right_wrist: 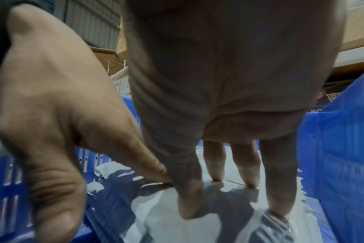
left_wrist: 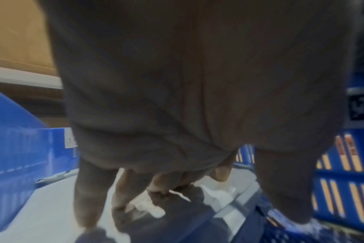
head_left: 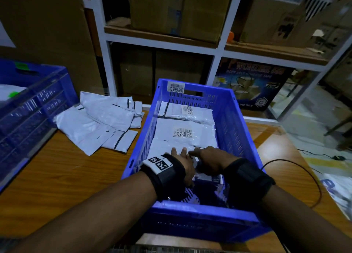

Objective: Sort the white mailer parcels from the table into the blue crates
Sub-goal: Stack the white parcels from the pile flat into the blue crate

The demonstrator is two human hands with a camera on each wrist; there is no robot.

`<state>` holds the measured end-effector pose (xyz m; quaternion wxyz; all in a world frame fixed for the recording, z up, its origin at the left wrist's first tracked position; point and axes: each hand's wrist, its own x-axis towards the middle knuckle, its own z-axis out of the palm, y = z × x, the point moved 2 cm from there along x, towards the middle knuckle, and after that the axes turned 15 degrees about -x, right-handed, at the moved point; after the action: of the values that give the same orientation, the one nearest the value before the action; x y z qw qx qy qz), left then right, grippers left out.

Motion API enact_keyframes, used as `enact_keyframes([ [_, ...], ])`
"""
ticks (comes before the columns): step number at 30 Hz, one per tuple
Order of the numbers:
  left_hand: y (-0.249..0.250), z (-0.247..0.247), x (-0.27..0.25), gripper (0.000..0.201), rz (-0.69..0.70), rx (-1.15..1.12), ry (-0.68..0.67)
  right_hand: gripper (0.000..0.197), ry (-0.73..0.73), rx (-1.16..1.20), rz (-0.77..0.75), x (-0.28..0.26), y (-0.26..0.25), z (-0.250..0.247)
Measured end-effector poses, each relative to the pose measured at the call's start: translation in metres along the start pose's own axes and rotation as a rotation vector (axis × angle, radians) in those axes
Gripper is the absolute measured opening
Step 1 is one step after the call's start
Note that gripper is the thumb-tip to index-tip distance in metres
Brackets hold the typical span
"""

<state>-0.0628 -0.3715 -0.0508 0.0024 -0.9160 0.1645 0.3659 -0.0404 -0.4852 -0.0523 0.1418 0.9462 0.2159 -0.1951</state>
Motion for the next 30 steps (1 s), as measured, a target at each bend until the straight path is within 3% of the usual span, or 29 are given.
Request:
enact_keyframes([
  [4,-0.013,0.014,0.033,0.102,-0.115,-0.123,0.104,0.08,-0.069,-0.061,-0.016,0.002,-0.005,0.002],
  [9,-0.021,0.016,0.044,0.084,-0.139,-0.209,0.201,0.06,-0.077,-0.2,0.046,0.009,-0.014,0.016],
  [13,-0.024,0.016,0.046,0.09,-0.129,-0.207,0.202,0.055,-0.056,-0.241,0.123,0.01,-0.02,0.023],
  [18,-0.025,0.016,0.047,0.077,-0.128,-0.223,0.2,0.071,-0.063,-0.255,0.121,0.009,-0.017,0.022],
  [21,-0.025,0.015,0.05,0.076,-0.131,-0.242,0.188,0.065,-0.061,-0.256,0.14,0.009,-0.016,0.021],
  [27,-0.021,0.021,0.048,0.089,-0.1,-0.115,0.153,0.078,-0.272,-0.136,0.114,-0.004,-0.027,0.024],
  [30,-0.029,0.031,0.063,0.09,-0.096,-0.165,0.156,0.082,-0.313,-0.143,0.084,-0.013,-0.029,0.022],
])
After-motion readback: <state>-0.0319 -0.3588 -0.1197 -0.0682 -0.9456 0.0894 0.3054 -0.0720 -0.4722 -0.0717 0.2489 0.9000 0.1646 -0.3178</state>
